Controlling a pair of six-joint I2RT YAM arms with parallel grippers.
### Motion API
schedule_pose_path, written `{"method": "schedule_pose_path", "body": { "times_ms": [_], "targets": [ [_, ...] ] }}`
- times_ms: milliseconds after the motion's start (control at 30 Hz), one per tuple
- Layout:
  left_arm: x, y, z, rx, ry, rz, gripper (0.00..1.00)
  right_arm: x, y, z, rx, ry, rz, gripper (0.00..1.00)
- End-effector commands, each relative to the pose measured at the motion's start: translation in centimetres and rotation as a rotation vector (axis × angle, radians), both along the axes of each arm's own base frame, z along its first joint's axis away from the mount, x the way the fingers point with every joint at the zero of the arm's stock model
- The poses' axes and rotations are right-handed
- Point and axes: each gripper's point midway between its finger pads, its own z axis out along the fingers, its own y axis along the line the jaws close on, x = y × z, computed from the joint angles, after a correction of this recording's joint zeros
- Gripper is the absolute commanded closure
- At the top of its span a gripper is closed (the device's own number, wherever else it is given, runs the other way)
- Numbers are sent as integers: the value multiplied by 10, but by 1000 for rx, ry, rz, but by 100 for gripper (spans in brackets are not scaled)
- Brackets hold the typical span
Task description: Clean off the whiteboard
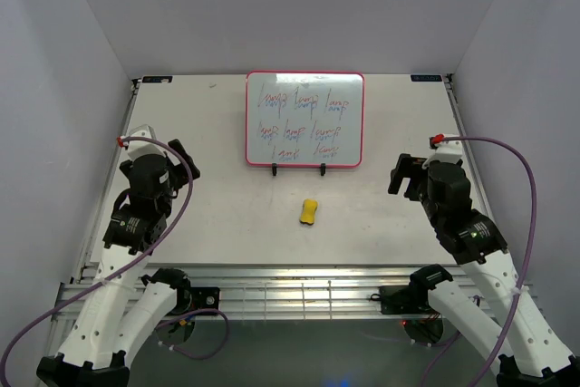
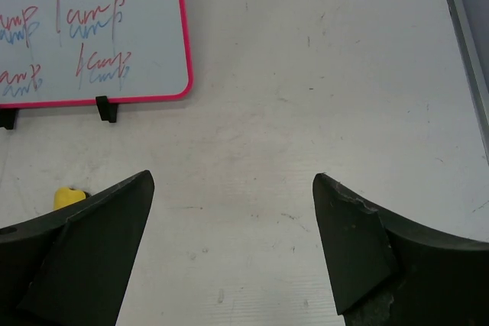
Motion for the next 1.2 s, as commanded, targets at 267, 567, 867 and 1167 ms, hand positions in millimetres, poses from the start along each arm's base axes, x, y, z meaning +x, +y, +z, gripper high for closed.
{"method": "schedule_pose_path", "body": {
  "times_ms": [267, 567, 867, 1167],
  "targets": [
    [8, -11, 1, -36, 9, -35, 2, 9, -4, 3, 41, -34, -71, 10],
    [50, -103, 39, -267, -171, -441, 2, 4, 33, 9, 175, -90, 111, 10],
    [148, -142, 55, -433, -217, -901, 2, -13, 72, 20, 259, -160, 361, 10],
    [216, -158, -40, -579, -83, -1138, 2, -24, 75, 29, 267, -196, 411, 10]
  ]
}}
